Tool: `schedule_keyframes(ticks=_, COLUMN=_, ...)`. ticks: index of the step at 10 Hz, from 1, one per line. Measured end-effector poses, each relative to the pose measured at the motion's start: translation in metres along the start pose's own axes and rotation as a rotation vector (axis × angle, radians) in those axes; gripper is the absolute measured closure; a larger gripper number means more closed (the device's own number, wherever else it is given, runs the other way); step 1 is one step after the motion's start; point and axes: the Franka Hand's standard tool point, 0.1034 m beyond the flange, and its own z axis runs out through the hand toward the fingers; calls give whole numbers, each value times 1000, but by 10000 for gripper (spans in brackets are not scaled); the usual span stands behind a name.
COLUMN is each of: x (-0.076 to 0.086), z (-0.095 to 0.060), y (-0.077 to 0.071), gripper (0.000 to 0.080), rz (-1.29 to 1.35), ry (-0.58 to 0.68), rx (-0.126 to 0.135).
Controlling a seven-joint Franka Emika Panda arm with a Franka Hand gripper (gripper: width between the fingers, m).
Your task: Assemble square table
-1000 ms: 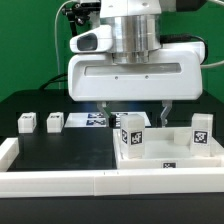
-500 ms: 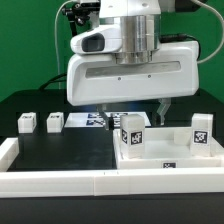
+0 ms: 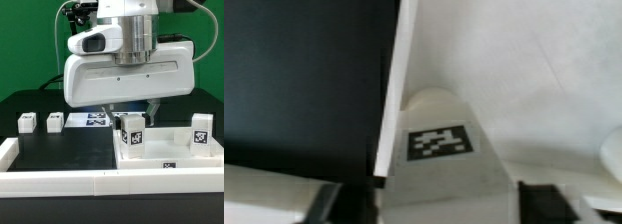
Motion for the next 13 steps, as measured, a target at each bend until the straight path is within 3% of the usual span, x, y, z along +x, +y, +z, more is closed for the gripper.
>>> schedule_keyframes(ticks=1, x=0, z=0, y=0, gripper=509, rz=22, ry=0, rx=0)
schedule_keyframes(ticks=5, x=0, z=0, y=1, gripper=509, rz=219, ry=0, rx=2)
schedule_keyframes(ticks=9, x=-1, z=1, y=2, gripper=508, rz=729, ry=6, rx=22)
schedule_keyframes(ticks=13, x=1, z=2, y=1, gripper=508, rz=1213, ry=-12, rx=25)
